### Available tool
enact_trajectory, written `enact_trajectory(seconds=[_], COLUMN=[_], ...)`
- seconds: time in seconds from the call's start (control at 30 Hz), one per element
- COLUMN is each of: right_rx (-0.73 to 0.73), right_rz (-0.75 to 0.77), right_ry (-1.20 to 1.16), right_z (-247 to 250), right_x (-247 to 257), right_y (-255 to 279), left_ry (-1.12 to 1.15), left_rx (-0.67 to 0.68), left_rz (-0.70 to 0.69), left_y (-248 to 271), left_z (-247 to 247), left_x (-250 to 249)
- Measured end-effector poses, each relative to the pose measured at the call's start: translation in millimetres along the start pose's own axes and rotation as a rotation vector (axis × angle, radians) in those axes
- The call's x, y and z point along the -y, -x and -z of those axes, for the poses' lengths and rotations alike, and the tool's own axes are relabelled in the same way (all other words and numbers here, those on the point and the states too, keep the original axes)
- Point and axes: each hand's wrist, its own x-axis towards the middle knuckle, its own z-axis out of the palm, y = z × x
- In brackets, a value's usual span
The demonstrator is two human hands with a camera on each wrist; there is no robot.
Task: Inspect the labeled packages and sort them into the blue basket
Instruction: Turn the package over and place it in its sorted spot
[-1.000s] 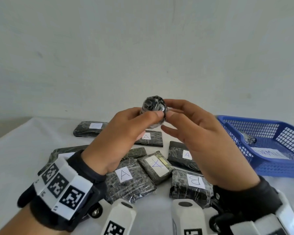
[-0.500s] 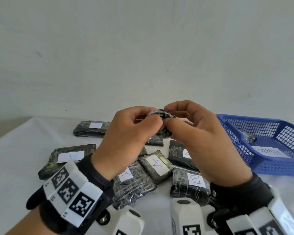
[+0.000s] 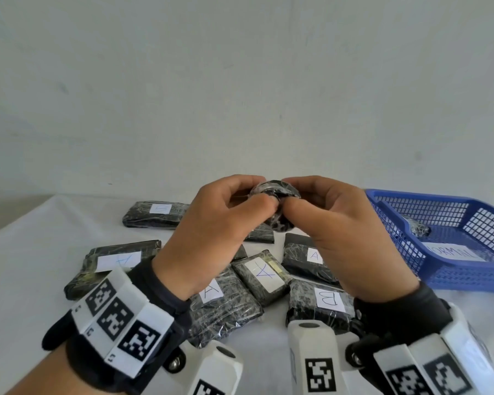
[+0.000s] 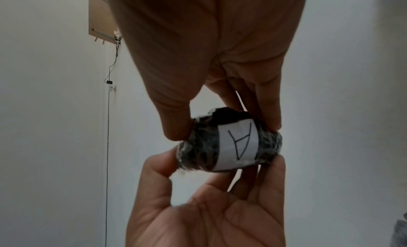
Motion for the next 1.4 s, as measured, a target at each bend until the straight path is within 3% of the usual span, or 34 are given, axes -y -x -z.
enact_trajectory(seconds=[0.1,0.17,0.27,0.43,0.57,0.83,1.03,1.13,1.23,1.33,1.4], right_rx=[0.057,0.084,0.031,0.031,0.137,0.022,0.22,0.232,0.15,0.087,0.062], right_rz=[-0.049,-0.063,-0.037,-0.059,-0.051,0.035,-0.084,-0.146,-0.142,-0.057,-0.002], right_ry=[-0.021,-0.034,0.029,0.077,0.097,0.063,-0.292,-0.409,-0.295,-0.051,0.013], right_z=[5.9,5.9,4.4,4.9,3.4,0.8,5.3,3.8,5.5,8.1,7.8], right_x=[1.0,3.1,2.1,3.1,8.5,-0.1,-1.4,0.8,-1.7,-5.1,-4.9], right_y=[0.1,1.3,0.9,1.1,4.1,0.3,-1.0,-2.5,-2.5,-1.8,-2.0], left_ry=[0.07,0.066,0.018,0.011,0.02,-0.002,0.021,-0.06,-0.178,-0.07,-0.096], left_rx=[0.085,0.052,0.018,0.087,0.043,0.039,0.104,0.101,0.144,0.216,0.145], left_rz=[0.051,0.039,0.021,0.111,0.069,-0.034,-0.14,-0.159,-0.136,-0.012,-0.005], left_y=[-0.5,-2.4,-2.4,-1.6,-3.1,-5.4,-4.2,-4.3,-3.4,-1.1,-1.9], left_z=[0.1,1.2,2.8,2.2,5.4,7.3,8.6,10.7,15.0,17.5,17.5], left_x=[-0.8,1.1,2.5,1.9,0.8,10.1,9.7,8.4,5.6,-4.1,-6.6])
